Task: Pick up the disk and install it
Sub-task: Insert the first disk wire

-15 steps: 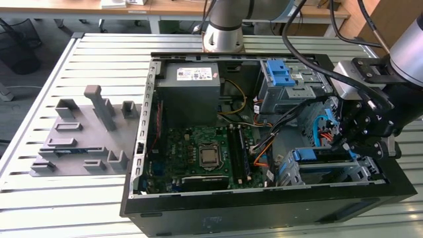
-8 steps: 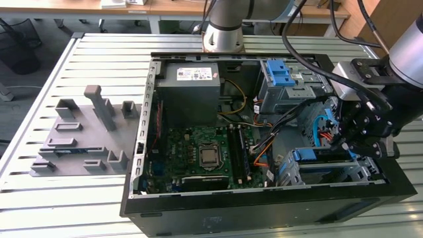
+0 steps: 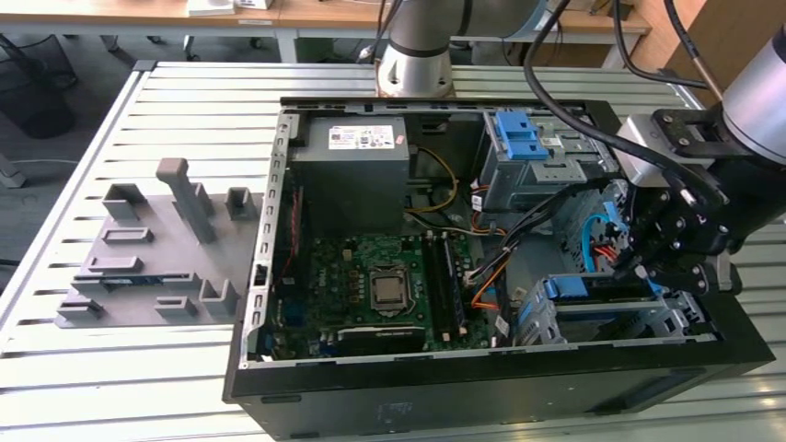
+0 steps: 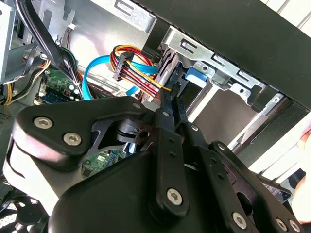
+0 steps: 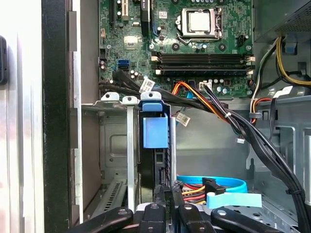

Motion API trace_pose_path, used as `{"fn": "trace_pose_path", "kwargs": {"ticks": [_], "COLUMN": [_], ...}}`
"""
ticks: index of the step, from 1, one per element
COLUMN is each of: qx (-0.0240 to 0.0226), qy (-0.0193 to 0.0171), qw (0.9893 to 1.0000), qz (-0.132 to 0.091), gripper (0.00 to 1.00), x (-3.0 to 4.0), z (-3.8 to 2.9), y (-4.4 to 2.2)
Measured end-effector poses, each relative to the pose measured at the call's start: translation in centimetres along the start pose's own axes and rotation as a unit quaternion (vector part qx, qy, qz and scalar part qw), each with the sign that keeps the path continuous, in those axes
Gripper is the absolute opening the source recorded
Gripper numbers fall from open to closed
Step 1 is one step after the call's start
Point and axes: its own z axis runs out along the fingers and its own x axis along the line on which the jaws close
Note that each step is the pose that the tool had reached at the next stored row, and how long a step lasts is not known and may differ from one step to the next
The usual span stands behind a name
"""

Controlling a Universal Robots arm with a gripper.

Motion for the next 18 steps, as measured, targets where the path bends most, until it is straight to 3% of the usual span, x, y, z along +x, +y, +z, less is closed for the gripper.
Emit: {"fn": "trace_pose_path", "kwargs": {"ticks": [18], "qx": [0.0001], "qy": [0.0007], "qw": [1.0000], "qz": [0.002], "gripper": [0.17], "x": [0.14], "z": [0.40], "y": [-0.01]}}
